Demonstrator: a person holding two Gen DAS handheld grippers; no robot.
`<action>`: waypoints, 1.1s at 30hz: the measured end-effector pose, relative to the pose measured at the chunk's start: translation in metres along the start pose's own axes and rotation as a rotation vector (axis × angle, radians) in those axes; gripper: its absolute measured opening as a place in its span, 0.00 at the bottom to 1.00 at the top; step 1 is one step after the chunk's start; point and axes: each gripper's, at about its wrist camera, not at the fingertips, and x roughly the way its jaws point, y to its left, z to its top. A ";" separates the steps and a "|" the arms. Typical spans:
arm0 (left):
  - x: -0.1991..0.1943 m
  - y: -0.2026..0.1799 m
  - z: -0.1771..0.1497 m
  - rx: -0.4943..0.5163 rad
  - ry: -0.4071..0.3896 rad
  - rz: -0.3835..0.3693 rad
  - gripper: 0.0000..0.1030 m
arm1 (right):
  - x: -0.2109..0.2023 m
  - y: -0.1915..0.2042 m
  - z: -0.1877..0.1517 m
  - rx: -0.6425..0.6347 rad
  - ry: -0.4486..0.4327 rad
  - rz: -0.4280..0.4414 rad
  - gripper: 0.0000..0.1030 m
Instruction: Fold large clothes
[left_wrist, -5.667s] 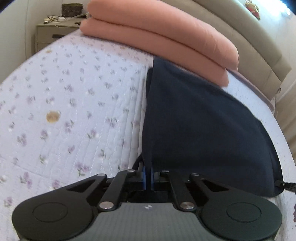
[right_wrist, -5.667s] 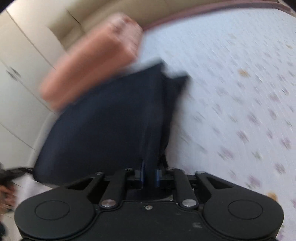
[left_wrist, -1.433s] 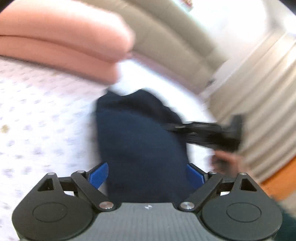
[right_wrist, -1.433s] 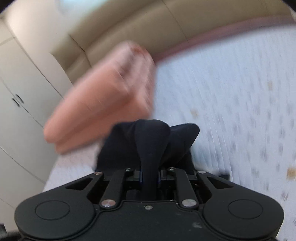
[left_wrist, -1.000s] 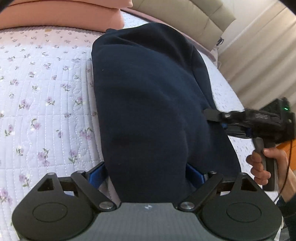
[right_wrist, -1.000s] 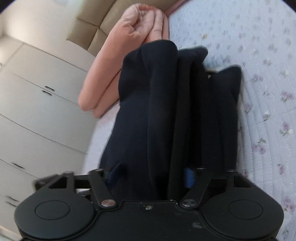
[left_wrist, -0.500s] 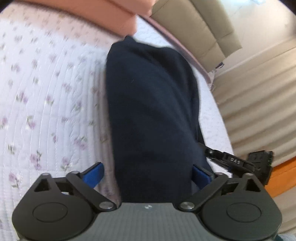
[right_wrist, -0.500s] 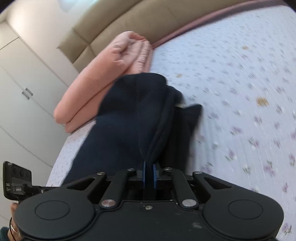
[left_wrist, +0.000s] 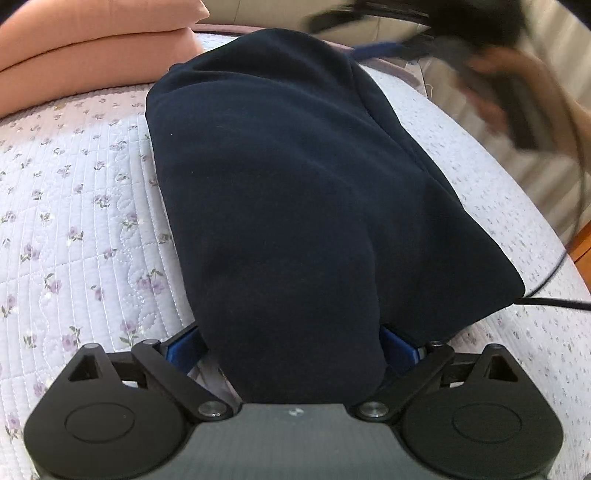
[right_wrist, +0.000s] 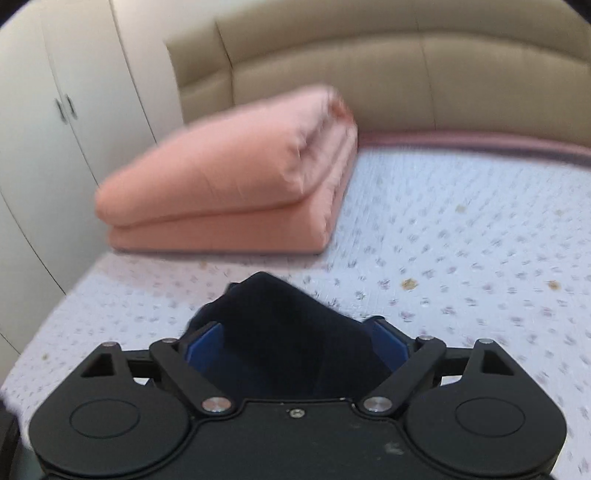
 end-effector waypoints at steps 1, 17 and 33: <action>-0.001 0.000 -0.001 0.002 -0.003 -0.004 0.96 | 0.012 0.009 0.007 -0.036 -0.001 -0.008 1.00; -0.020 0.005 -0.014 -0.001 -0.047 -0.047 0.97 | 0.096 0.026 -0.011 -0.052 0.099 -0.294 0.04; -0.069 -0.008 -0.037 -0.028 -0.023 -0.023 0.84 | -0.103 0.000 -0.158 0.337 0.142 0.003 0.82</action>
